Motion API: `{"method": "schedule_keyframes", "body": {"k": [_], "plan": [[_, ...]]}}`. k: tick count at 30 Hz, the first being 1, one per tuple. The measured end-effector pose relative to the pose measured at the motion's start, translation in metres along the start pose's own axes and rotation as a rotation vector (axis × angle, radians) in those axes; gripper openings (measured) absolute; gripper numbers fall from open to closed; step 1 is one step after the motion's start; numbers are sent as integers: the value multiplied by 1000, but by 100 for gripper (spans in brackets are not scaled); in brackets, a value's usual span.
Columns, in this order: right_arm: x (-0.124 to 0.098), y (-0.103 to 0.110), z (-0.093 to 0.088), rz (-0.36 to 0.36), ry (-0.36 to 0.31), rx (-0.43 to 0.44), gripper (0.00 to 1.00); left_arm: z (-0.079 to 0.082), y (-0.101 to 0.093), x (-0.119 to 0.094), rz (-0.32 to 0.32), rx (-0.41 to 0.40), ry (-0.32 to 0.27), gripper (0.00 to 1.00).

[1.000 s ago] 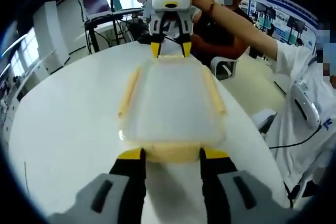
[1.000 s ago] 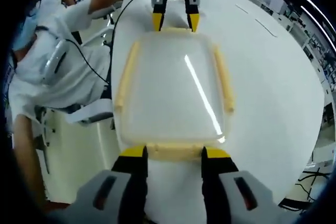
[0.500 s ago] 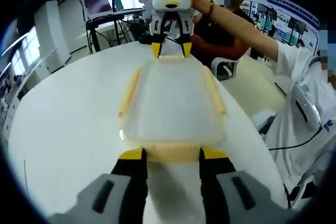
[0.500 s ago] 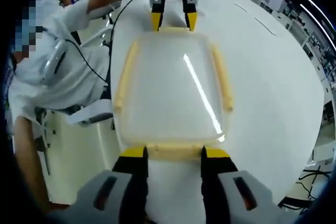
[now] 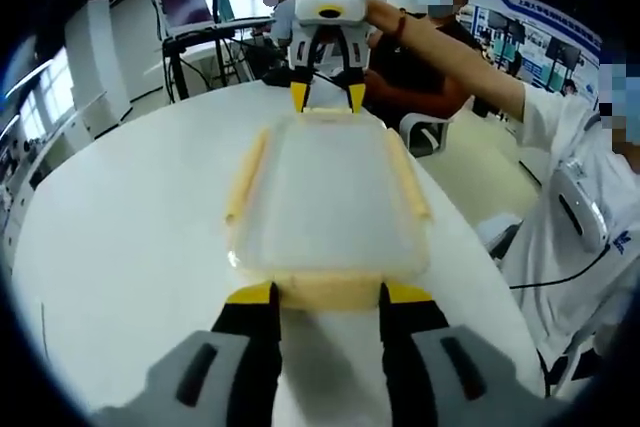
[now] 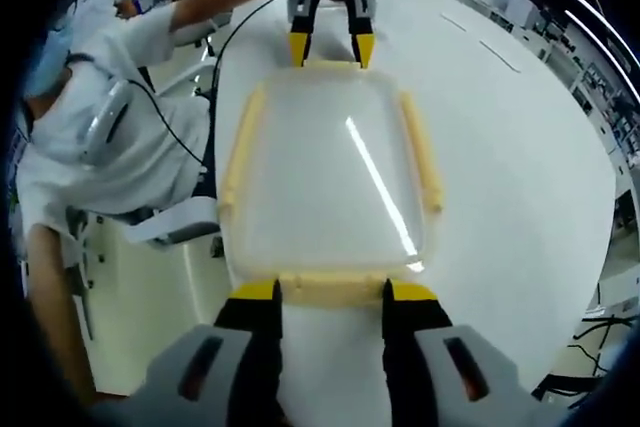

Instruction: Snap each plastic latch of the storage box into its locked position after aligning the lid with the box until every specified latch is closed and the lid sits flush.

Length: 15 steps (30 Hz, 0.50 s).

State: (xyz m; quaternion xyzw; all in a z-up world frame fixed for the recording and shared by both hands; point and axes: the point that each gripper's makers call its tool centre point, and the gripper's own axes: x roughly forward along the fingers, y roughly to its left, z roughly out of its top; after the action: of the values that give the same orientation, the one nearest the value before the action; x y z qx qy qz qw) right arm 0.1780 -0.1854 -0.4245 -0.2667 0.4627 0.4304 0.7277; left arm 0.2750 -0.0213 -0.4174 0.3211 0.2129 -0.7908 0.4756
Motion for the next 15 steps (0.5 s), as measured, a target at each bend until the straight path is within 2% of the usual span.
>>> {"method": "schedule_keyframes", "body": {"k": [15], "plan": [[-11,3,8,-1,-11,7,35,9,-3,-11,-7,-1,-3,36]]}}
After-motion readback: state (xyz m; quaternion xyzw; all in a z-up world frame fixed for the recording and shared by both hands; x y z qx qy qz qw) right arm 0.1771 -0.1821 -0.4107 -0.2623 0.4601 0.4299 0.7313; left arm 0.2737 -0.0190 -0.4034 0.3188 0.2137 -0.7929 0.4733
